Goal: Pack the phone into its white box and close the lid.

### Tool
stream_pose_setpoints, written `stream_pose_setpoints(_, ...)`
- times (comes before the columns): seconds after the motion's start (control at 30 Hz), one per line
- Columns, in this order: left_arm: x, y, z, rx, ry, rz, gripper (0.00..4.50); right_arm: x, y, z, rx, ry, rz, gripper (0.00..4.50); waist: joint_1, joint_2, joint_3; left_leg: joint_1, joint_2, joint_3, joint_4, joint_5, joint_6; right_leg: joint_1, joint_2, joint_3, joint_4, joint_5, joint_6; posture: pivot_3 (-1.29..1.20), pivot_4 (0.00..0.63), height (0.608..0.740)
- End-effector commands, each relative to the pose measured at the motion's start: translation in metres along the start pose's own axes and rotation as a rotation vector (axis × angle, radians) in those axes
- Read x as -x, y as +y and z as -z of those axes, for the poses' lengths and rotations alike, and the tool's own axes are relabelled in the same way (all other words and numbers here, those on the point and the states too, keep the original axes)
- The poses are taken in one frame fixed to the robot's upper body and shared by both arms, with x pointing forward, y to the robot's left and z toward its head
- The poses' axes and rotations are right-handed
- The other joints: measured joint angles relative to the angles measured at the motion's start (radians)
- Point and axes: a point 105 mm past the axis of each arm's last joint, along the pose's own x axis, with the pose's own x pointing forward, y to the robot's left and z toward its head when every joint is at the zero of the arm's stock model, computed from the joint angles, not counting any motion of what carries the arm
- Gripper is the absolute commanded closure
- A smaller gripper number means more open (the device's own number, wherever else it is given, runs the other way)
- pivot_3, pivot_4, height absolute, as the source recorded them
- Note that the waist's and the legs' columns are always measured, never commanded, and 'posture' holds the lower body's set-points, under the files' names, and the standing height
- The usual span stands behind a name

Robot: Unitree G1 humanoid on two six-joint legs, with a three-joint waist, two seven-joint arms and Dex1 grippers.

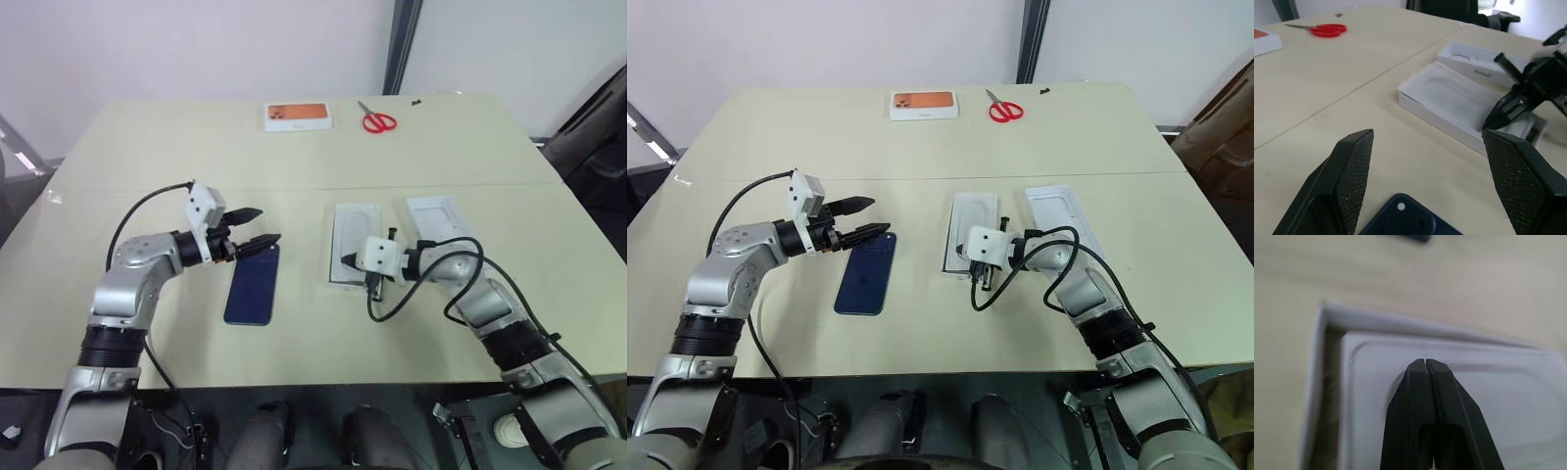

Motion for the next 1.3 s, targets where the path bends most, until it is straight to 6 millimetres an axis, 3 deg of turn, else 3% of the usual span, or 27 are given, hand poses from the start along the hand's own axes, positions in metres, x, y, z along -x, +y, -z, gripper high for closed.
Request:
stream_pose_setpoints(0.03, 0.002, -0.001, -0.014, -0.056, -0.045, 0.003, 0.75, 0.007, -0.008, -0.009, 0.077, 0.001, -0.032, 4.45, -0.002, 0.000, 0.000, 0.000, 0.000, 0.000, 0.000, 0.000, 0.000, 0.000, 0.000, 0.000, 0.000, 0.000, 0.000, 0.00, 0.150, 0.734)
stream_pose_setpoints(0.3, -0.002, -0.005, -0.011, -0.070, -0.055, -0.024, 0.75, 0.010, 0.012, -0.038, -0.020, -0.133, -0.200, 4.45, -0.005, 0.000, 0.000, 0.000, 0.001, 0.000, -0.001, 0.000, 0.000, -0.001, 0.001, 0.000, 0.000, 0.000, 0.000, 0.00, 0.150, 0.734)
stream_pose_setpoints(0.43, -0.002, -0.003, -0.011, -0.079, -0.056, -0.039, 0.75, 0.009, 0.013, -0.029, 0.007, -0.095, -0.194, 4.45, -0.003, 0.000, 0.000, 0.000, 0.001, 0.000, -0.001, 0.000, 0.001, -0.001, 0.001, 0.000, 0.000, 0.000, 0.000, 0.00, 0.150, 0.734)
stream_pose_setpoints(0.57, -0.003, -0.002, -0.013, -0.084, -0.060, -0.049, 0.75, 0.011, -0.004, -0.027, 0.000, -0.102, -0.098, 4.45, -0.002, 0.000, 0.000, 0.000, 0.000, 0.000, 0.000, 0.000, 0.001, 0.000, 0.000, 0.000, 0.000, 0.000, 0.000, 0.00, 0.150, 0.734)
stream_pose_setpoints(0.63, -0.003, -0.002, -0.012, -0.083, -0.056, -0.045, 0.75, 0.016, -0.020, -0.036, -0.198, -0.180, -0.059, 4.45, -0.004, 0.000, 0.000, 0.000, 0.000, 0.000, 0.000, 0.000, 0.001, 0.000, 0.001, 0.000, 0.000, 0.000, 0.000, 0.00, 0.150, 0.734)
stream_pose_setpoints(0.73, -0.002, -0.001, -0.012, -0.083, -0.056, -0.045, 0.75, 0.025, -0.020, -0.045, -0.266, -0.236, -0.073, 3.57, -0.004, 0.000, 0.000, 0.000, 0.001, 0.000, -0.001, 0.000, 0.001, -0.001, 0.001, 0.000, 0.000, 0.000, 0.000, 0.00, 0.150, 0.734)
stream_pose_setpoints(0.9, -0.002, -0.001, -0.012, -0.084, -0.059, -0.041, 0.75, 0.034, -0.007, -0.053, -0.272, -0.265, -0.110, 1.06, -0.002, 0.000, 0.000, 0.000, 0.001, 0.000, -0.002, -0.002, 0.003, -0.001, 0.001, 0.000, 0.000, 0.000, 0.000, 0.00, 0.150, 0.734)
stream_pose_setpoints(1.03, -0.002, 0.001, -0.011, -0.088, -0.056, -0.046, 0.75, 0.035, 0.024, -0.046, -0.253, -0.228, -0.194, 1.06, -0.001, 0.000, 0.000, 0.000, 0.000, 0.000, -0.001, -0.003, 0.005, 0.000, 0.000, 0.000, 0.000, 0.000, 0.000, 0.00, 0.150, 0.734)
stream_pose_setpoints(1.23, -0.005, 0.000, -0.011, -0.087, -0.062, -0.046, 0.75, 0.027, 0.040, -0.038, -0.213, -0.193, -0.195, 1.06, -0.005, 0.000, 0.000, 0.000, 0.001, 0.000, -0.002, -0.003, 0.006, -0.001, 0.000, 0.000, 0.000, 0.000, 0.000, 0.00, 0.150, 0.734)
stream_pose_setpoints(1.3, -0.005, -0.001, -0.010, -0.087, -0.062, -0.046, 0.75, 0.025, 0.038, -0.034, -0.212, -0.186, -0.173, 1.59, -0.004, 0.000, 0.000, 0.000, 0.001, 0.000, -0.002, -0.003, 0.005, -0.001, 0.000, 0.000, 0.000, 0.000, 0.000, 0.00, 0.150, 0.734)
